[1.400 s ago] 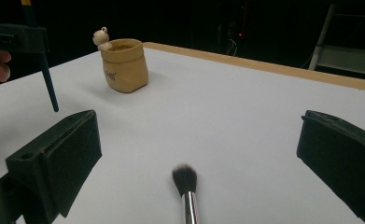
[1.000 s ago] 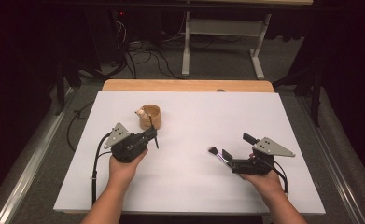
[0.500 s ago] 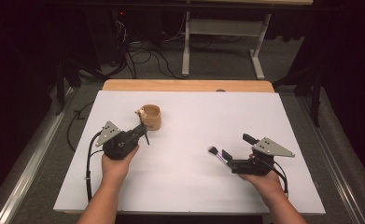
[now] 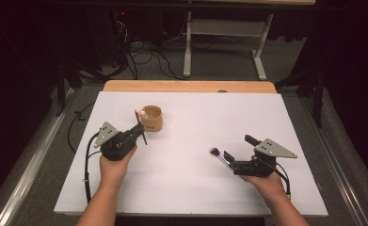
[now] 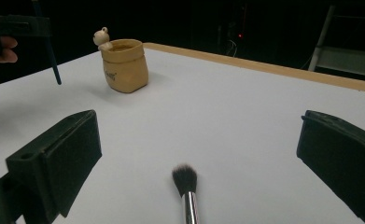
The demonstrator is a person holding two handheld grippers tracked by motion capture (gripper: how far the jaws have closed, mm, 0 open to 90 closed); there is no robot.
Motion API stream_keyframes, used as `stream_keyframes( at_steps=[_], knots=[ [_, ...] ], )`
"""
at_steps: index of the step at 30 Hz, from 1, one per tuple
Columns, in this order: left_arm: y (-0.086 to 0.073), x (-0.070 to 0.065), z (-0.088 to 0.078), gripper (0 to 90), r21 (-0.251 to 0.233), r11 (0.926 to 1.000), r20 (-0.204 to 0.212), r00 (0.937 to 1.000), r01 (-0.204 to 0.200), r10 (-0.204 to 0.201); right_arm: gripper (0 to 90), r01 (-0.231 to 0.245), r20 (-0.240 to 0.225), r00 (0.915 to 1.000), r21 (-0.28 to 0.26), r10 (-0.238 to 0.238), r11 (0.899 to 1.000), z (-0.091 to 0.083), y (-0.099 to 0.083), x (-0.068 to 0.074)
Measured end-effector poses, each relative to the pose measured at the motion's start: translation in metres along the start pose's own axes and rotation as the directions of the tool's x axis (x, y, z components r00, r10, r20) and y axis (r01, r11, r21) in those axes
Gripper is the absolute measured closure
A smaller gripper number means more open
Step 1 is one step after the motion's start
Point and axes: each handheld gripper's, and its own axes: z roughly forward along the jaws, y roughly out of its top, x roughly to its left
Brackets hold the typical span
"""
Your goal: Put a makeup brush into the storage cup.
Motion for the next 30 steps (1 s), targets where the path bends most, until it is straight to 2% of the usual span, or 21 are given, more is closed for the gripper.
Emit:
stream_keyframes(
  at_steps=[5,15,27,30],
  knots=[
    [0.003,0.000,0.002,83.2,0.003,1.0000,0.004,1.0000,0.000,0.000,1.4,-0.009,-0.001,1.0000,-0.001,0.009,1.000,0.000,0.000,-0.001],
    [0.015,0.002,0.008,83.2,-0.007,0.9998,-0.022,0.9996,0.016,-0.016,1.4,-0.005,-0.003,1.0000,-0.006,0.005,1.000,-0.002,0.000,-0.001],
    [0.029,0.008,0.018,83.2,-0.006,0.9999,-0.046,0.9989,0.011,-0.011,1.6,0.001,0.005,1.0000,-0.002,-0.001,1.000,-0.003,0.000,0.000],
    [0.031,0.010,0.022,83.2,-0.013,0.9995,-0.041,0.9988,0.028,-0.028,1.7,-0.006,0.004,1.0000,-0.005,0.006,1.000,-0.003,-0.001,-0.001]
  ],
)
